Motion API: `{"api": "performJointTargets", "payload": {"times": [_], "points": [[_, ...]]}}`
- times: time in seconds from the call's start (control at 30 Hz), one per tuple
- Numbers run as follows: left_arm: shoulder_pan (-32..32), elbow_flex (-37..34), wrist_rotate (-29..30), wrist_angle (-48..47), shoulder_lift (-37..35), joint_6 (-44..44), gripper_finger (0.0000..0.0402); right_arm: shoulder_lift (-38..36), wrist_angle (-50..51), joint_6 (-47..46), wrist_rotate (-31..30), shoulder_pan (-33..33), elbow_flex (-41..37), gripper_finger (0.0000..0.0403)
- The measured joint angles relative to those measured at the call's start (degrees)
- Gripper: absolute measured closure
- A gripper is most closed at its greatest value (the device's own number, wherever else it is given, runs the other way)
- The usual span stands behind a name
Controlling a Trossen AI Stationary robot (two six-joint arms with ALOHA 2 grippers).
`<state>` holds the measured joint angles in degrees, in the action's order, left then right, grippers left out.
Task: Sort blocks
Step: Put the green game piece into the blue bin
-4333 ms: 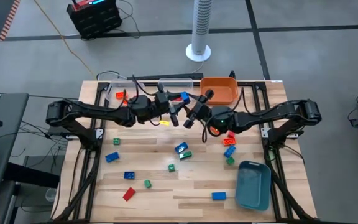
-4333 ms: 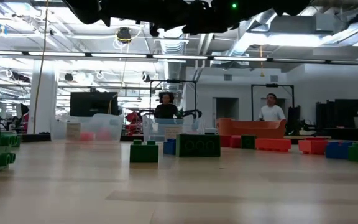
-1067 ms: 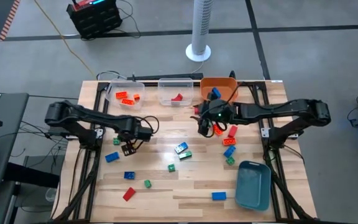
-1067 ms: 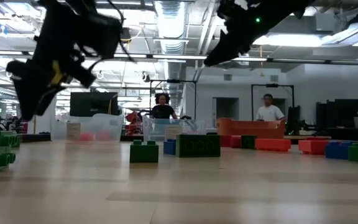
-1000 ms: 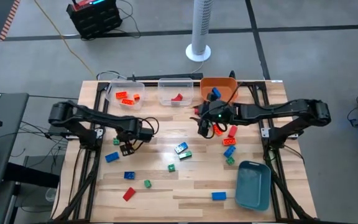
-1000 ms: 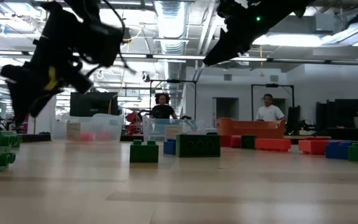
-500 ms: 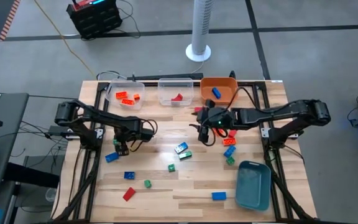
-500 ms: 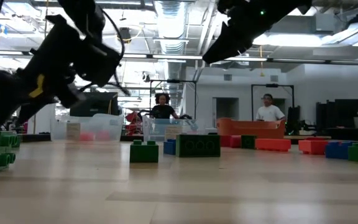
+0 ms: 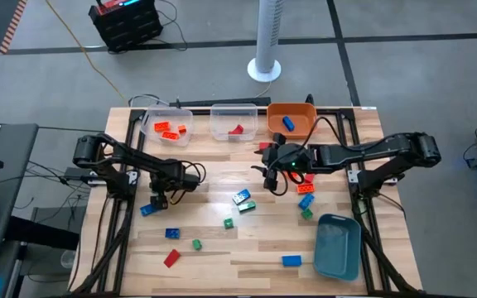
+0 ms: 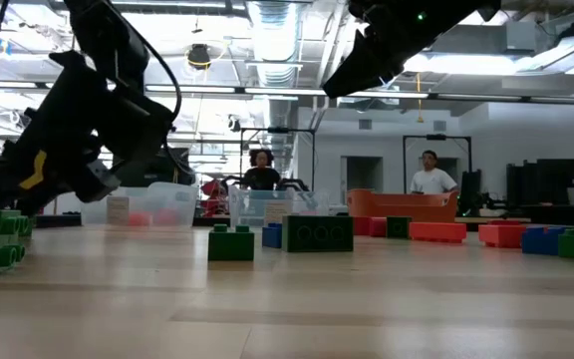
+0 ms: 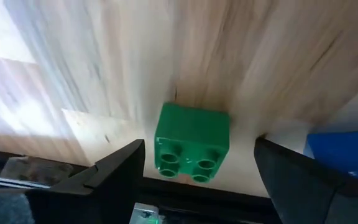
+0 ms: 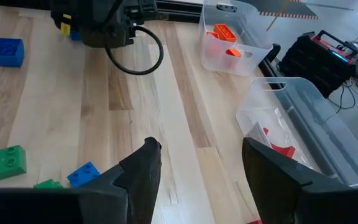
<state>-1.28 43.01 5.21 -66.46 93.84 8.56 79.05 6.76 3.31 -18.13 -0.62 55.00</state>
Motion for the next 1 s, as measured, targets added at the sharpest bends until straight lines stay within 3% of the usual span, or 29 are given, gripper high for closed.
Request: {"api": "performJointTargets", "payload": {"times": [0.17, 0.37, 0.63, 0.8, 1.0], "points": [[0.0, -0.6, 0.8, 0.8, -0.1, -0.2, 0.0150, 0.0, 0.0, 0.1, 0.0, 0.0, 0.0, 0.0168], [0.0, -0.7, 2.6, 0.2, 0.0, 0.6, 0.0273, 0.0, 0.0, -0.1, 0.0, 0.0, 0.0, 0.0168], [0.0, 5.2, 4.8, -0.1, -3.1, 0.9, 0.0274, 0.0, 4.2, -1.8, -0.1, -0.2, 0.0, 0.0168], [-1.2, 10.0, 9.2, 2.2, -7.8, 0.7, 0.0274, -0.3, 8.3, -1.5, -8.9, -0.2, 0.0, 0.0168], [-3.2, 13.7, 8.8, 1.9, -14.9, 2.3, 0.0266, -4.9, 15.0, -1.6, -10.7, -1.1, 0.0, 0.0170]]}}
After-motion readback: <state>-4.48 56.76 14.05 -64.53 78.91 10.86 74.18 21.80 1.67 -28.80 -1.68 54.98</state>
